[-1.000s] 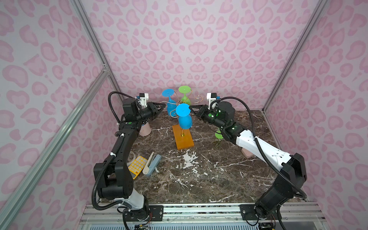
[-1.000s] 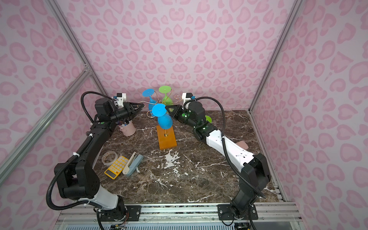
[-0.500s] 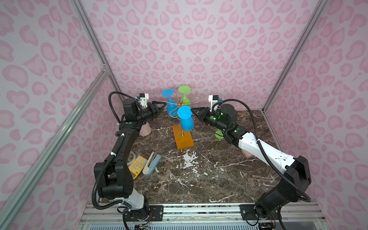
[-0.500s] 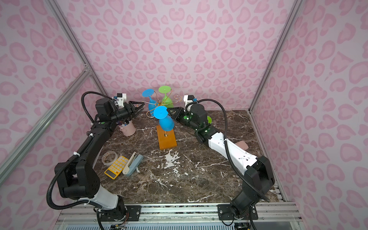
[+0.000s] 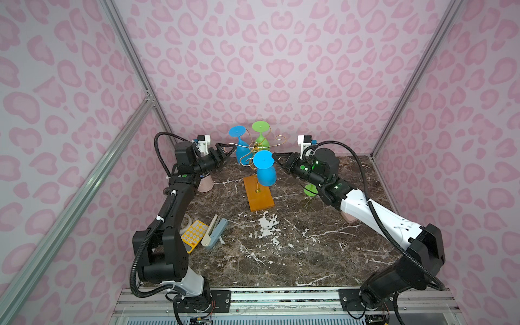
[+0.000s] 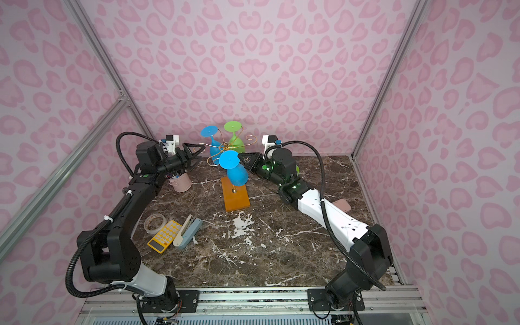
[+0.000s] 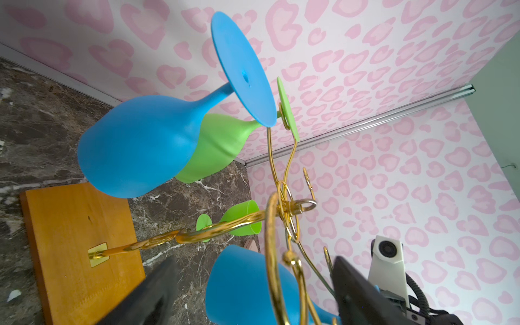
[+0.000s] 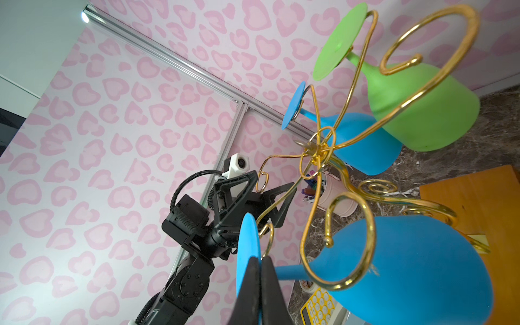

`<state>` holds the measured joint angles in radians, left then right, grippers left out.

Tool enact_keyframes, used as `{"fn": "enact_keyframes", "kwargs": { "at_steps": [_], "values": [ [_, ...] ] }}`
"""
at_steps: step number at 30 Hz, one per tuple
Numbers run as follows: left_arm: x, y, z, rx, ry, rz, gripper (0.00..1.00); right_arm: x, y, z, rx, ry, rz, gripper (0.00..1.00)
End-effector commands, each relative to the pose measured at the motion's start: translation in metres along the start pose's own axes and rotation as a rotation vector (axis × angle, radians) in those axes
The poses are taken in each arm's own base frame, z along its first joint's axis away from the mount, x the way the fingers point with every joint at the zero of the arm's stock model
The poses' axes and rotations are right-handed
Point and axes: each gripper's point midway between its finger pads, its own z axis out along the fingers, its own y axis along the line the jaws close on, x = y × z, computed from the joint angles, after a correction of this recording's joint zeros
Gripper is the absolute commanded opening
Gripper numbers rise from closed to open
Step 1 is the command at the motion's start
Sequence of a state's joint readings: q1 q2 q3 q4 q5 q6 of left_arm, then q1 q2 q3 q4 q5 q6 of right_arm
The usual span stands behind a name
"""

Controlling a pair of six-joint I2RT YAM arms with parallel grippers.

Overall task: Take the wine glass off the wine glass rack
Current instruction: Pick up the wine glass from the wine glass rack.

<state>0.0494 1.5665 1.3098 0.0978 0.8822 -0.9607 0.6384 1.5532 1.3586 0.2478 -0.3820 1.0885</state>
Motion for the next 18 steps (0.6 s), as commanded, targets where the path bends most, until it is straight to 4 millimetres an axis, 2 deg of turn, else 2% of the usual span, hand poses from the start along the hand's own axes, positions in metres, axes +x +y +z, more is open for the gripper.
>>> {"fn": "enact_keyframes", "kwargs": {
  "at_steps": [1,18],
  "values": [
    [0.000,-0.007,-0.004,0.010,-0.010,0.033,0.98,-0.002,0.004,-0.002,-0.020,-0.011,-0.010,0.00],
    [0.012,-0.010,-0.015,0.004,-0.010,0.025,0.98,0.004,-0.001,-0.019,0.003,-0.006,-0.023,0.00]
  ]
}}
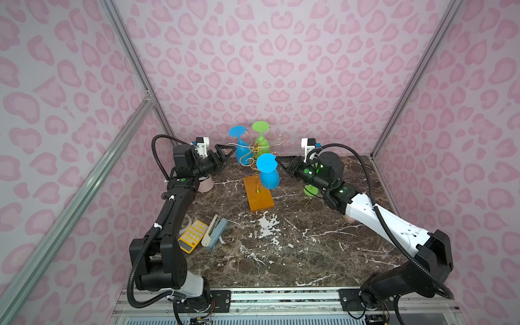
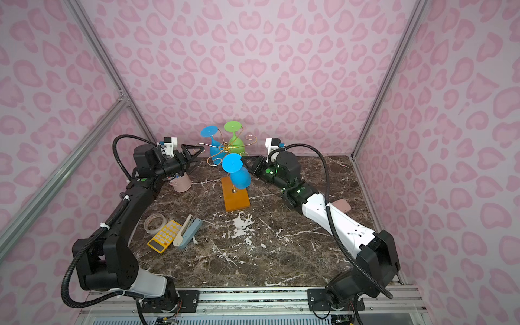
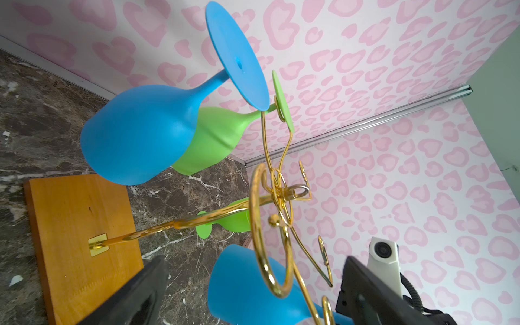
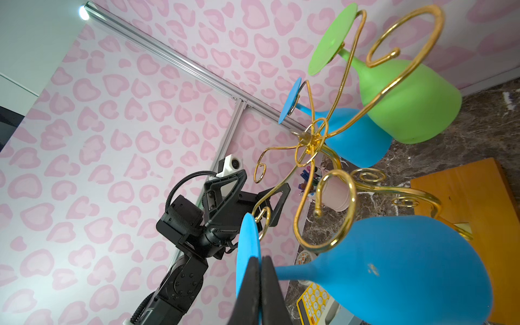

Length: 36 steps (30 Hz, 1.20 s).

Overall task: Take the wine glass off the wine glass rack
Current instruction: Pick up the wine glass from the wine glass rack.

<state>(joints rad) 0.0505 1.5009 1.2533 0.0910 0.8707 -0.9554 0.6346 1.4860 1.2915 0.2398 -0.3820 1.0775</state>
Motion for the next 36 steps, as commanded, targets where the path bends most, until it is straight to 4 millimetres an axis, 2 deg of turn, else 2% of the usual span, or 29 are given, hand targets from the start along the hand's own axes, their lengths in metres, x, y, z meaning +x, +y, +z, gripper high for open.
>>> {"fn": "enact_keyframes", "kwargs": {
  "at_steps": [1,12,22,32,36],
  "values": [
    [0.003,-0.006,-0.004,0.012,0.003,0.019,0.98,0.000,0.000,-0.003,-0.005,-0.005,-0.015,0.00],
    [0.011,-0.012,-0.015,0.009,-0.006,0.037,0.98,0.004,-0.005,-0.015,0.009,-0.005,-0.014,0.00],
    [0.028,-0.018,-0.031,0.009,-0.009,0.054,0.98,0.010,-0.011,-0.025,0.023,-0.001,-0.011,0.00],
    [0.059,-0.044,-0.059,0.059,0.008,0.084,1.00,0.016,-0.016,-0.035,0.035,0.005,-0.018,0.00],
    [0.079,-0.049,-0.069,0.090,0.045,0.076,0.92,0.018,-0.016,-0.040,0.034,0.008,-0.027,0.00]
  ]
}}
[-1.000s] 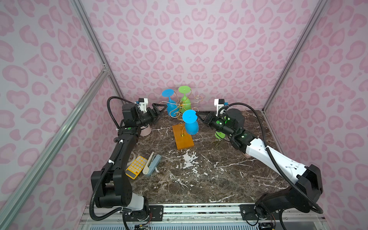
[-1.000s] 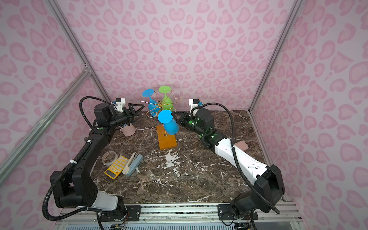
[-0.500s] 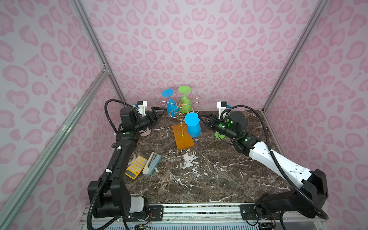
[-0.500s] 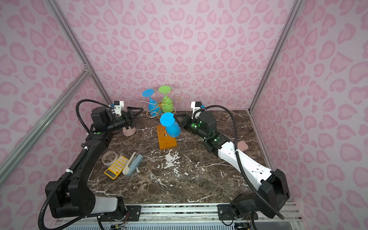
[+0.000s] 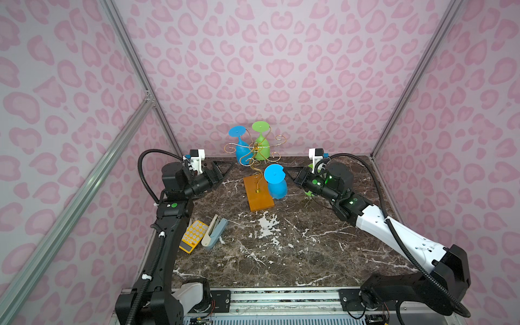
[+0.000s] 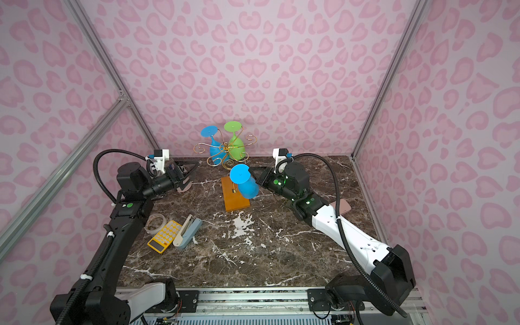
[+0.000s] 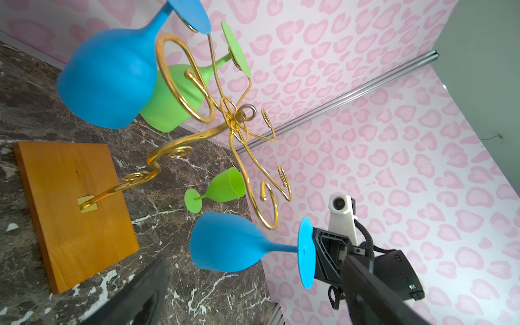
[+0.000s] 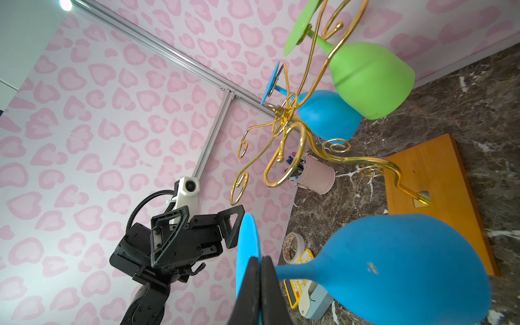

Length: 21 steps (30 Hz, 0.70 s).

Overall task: Take the wine glass off the wine glass rack
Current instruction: Pick up the wine glass from the wine glass rack.

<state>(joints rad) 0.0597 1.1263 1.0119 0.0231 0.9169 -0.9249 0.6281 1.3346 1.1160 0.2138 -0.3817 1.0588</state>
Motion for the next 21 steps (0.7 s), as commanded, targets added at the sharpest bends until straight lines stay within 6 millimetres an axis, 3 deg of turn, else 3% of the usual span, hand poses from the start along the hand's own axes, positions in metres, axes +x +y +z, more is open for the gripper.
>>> {"fn": "enact_keyframes", "kwargs": {
  "at_steps": [1,8,14,21],
  "values": [
    [0.016,-0.009,-0.006,0.046,0.050,-0.004,0.90,0.000,0.002,-0.002,-0.010,-0.005,-0.024,0.00],
    [0.044,-0.023,-0.009,0.121,0.161,0.015,0.77,0.008,0.003,0.004,-0.029,0.048,-0.038,0.00],
    [0.069,-0.027,0.009,0.151,0.258,0.019,0.68,0.019,0.006,0.015,-0.042,0.106,-0.050,0.00],
    [0.083,-0.031,0.030,0.157,0.299,0.032,0.61,0.027,0.009,0.021,-0.047,0.129,-0.055,0.00]
  ]
}}
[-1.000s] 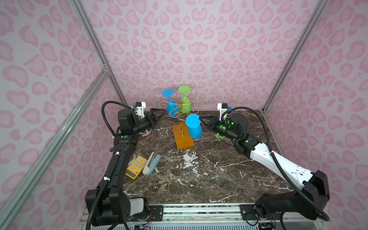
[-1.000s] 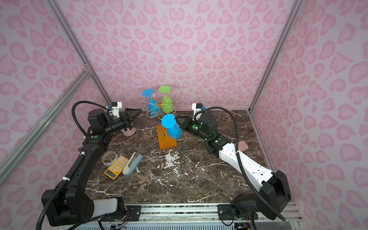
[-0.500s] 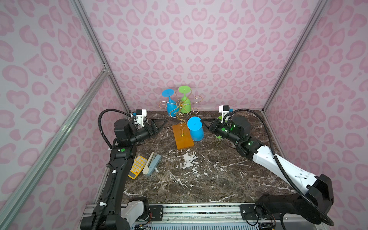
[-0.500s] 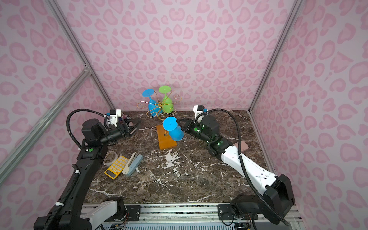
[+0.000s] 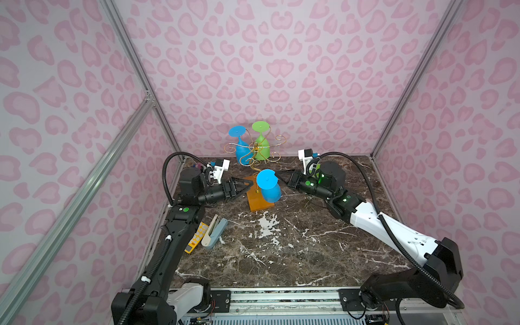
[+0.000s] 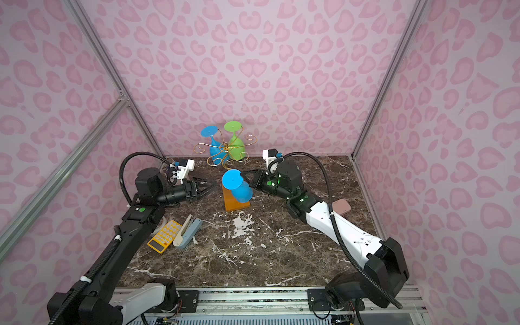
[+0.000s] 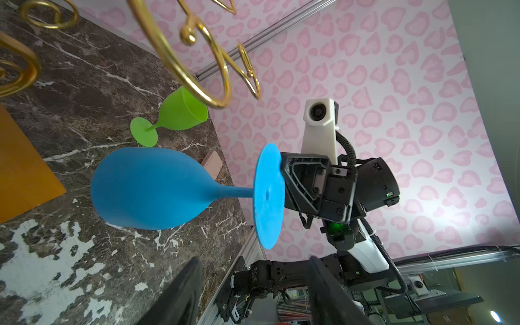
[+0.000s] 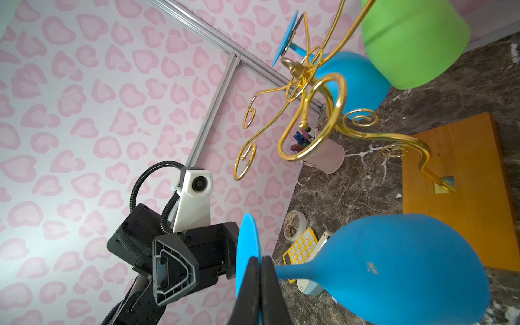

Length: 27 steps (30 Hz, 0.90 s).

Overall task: Take the wine glass off the wine glass rack
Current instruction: Pick up the wine glass from the wine glass rack.

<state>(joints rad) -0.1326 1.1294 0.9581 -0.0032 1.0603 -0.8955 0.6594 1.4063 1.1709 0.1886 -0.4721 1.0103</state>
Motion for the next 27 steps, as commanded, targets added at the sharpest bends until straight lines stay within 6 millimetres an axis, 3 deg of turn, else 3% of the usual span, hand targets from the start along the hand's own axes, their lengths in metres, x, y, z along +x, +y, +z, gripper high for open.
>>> {"fn": "enact_keyframes", "kwargs": {
  "at_steps": [1,27],
  "values": [
    [-0.003,-0.008,0.008,0.009,-0.005,0.055,0.60,0.000,0.004,0.002,-0.017,0.002,-0.016,0.00],
    [-0.004,-0.010,0.026,0.018,0.022,0.072,0.45,0.012,0.008,0.016,-0.034,0.028,-0.011,0.00]
  ]
}}
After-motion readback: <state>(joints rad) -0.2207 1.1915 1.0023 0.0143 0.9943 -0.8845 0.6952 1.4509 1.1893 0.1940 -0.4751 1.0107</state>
